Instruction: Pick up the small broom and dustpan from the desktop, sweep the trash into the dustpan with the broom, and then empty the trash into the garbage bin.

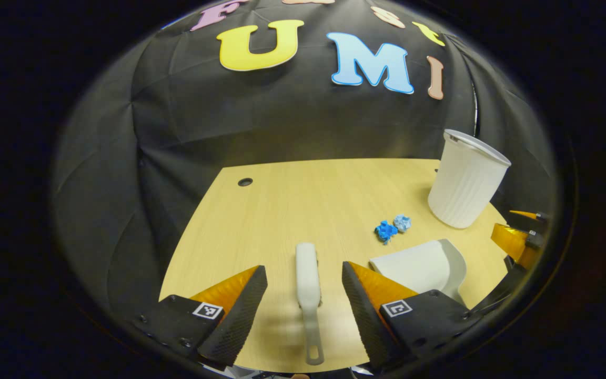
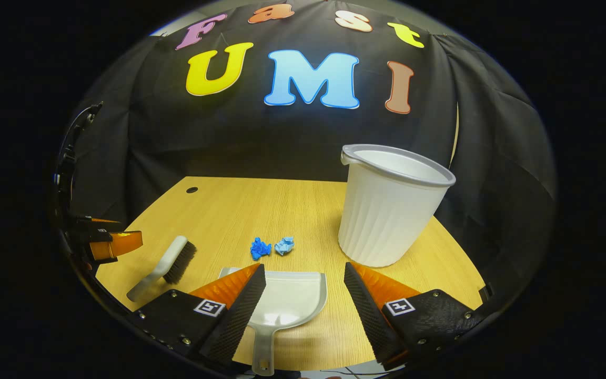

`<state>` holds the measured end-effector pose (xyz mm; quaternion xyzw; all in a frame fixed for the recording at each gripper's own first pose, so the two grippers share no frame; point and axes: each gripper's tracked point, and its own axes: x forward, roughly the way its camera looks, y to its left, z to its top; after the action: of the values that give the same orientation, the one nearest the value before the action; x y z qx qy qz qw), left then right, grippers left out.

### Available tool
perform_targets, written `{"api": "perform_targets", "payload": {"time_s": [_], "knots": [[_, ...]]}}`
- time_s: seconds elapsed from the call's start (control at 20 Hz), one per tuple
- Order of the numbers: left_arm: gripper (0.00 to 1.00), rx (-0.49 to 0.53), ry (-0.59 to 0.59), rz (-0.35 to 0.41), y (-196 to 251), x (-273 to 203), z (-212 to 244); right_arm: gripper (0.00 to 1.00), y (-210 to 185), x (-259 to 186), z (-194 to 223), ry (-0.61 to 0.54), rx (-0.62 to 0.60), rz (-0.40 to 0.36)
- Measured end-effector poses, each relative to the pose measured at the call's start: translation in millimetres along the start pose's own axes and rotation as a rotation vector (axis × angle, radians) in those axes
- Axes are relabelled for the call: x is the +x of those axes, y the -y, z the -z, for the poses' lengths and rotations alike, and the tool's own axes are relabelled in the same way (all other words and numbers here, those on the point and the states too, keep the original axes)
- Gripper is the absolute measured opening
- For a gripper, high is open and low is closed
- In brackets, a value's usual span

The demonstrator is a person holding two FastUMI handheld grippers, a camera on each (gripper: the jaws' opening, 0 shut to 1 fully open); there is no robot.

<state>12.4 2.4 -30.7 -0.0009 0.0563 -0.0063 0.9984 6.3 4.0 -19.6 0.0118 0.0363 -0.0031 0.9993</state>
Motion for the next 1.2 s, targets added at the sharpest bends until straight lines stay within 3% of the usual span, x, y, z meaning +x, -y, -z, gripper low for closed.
{"api": "perform_targets", "payload": {"time_s": [0.7,1.2], "knots": [[0.94,0.013,-0.237,0.009,3,28,99,0.95,-12,-2,90,-0.281,0.049,-0.038],[0.95,-0.013,-0.341,-0.027,-4,54,134,0.95,-25,6,133,-0.454,0.054,-0.064]]}}
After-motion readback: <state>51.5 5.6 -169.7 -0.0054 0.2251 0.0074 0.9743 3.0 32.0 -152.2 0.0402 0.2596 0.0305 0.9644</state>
